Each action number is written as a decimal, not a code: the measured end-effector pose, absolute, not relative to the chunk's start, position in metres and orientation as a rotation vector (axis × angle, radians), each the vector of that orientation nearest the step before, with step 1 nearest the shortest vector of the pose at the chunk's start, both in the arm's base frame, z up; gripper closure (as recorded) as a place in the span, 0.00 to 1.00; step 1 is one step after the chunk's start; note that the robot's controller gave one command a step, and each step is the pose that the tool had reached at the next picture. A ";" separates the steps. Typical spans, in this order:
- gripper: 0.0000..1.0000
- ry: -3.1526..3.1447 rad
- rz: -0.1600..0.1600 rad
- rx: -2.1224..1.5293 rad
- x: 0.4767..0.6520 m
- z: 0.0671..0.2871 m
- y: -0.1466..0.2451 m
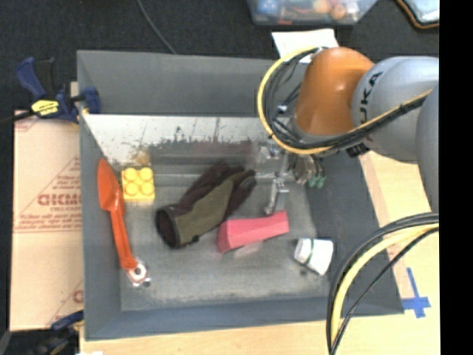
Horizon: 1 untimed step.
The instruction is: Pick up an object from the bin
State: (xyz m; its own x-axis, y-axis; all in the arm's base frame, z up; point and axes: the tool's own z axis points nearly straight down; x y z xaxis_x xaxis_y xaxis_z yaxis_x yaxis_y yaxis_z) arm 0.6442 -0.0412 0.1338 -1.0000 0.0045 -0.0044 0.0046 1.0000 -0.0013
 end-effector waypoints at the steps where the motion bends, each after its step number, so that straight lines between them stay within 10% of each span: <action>1: 0.00 3.125 0.000 -0.246 0.650 0.072 0.018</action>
Offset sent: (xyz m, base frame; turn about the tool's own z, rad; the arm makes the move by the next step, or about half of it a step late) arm 0.0074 0.0751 0.0058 -0.2212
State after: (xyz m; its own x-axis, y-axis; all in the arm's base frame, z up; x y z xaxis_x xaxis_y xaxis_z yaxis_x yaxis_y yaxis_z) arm 0.6499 0.0183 0.0718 -0.9877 -0.1563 -0.0073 -0.1563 0.9877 -0.0008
